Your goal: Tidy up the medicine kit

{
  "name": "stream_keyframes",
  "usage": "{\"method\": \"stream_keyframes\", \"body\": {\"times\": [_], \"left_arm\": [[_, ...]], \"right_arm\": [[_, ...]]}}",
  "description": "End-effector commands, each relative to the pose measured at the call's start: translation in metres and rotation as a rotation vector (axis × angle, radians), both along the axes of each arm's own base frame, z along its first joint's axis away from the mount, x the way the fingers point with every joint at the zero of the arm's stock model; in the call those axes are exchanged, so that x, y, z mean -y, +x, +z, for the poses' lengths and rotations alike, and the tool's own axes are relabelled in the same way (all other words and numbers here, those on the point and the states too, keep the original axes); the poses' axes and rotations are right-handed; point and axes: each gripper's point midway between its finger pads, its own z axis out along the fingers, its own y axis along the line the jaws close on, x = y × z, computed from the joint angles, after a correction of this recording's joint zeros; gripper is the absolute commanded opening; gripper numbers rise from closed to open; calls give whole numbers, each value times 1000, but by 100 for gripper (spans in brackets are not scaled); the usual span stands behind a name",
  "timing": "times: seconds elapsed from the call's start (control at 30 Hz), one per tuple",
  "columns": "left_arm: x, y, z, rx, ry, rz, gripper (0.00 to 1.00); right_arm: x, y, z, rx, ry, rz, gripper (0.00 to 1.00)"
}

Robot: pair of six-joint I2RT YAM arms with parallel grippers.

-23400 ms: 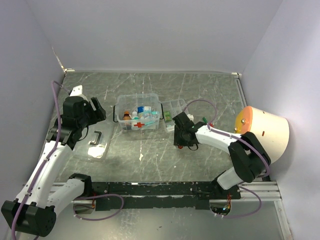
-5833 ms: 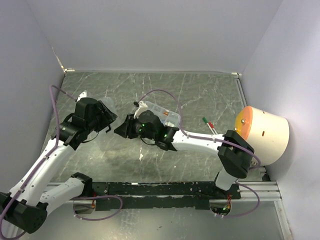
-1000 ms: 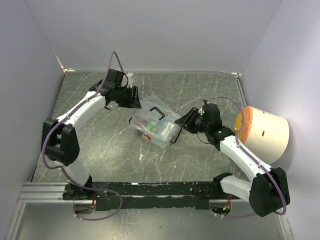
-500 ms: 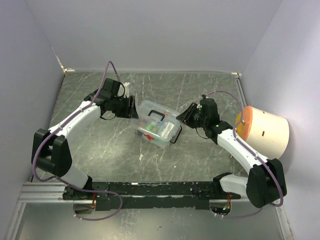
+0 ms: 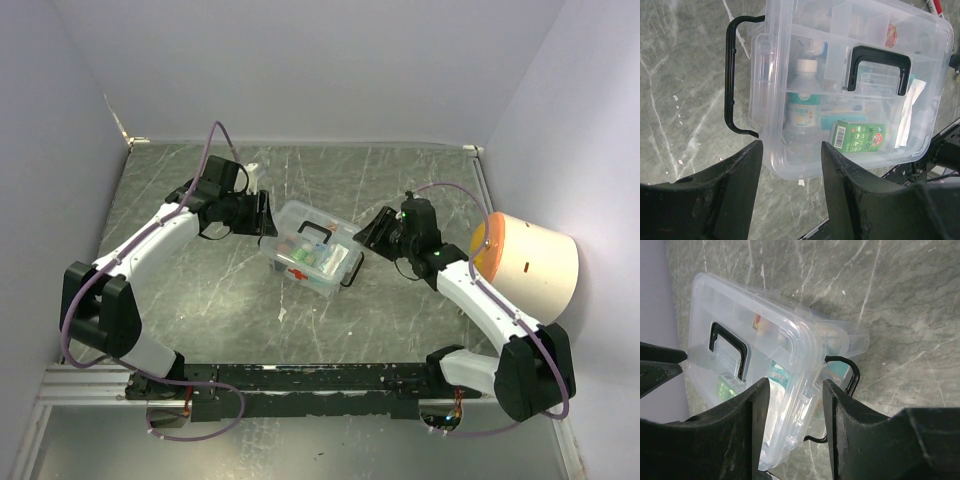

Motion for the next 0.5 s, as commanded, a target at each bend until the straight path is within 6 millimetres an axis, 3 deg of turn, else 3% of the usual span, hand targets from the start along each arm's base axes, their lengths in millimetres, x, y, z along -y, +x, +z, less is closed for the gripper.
{"method": "stream_keyframes", "body": {"times": [0.0,0.13,0.23,0.47], "left_arm": [[0,1,-5,-18,10,25,60],[-7,0,-24,-53,58,47,55],[-7,-6,-33,-78,56,39,52],[-9,-20,-41,-96,24,59,51]], "right_arm": [[-1,-6,-5,-8,12,10,47],[-6,-11,-19,-39,40,28,46],[-9,-14,-27,-50,53,46,36],[-9,-15,-35,-27,45,67,26]]}}
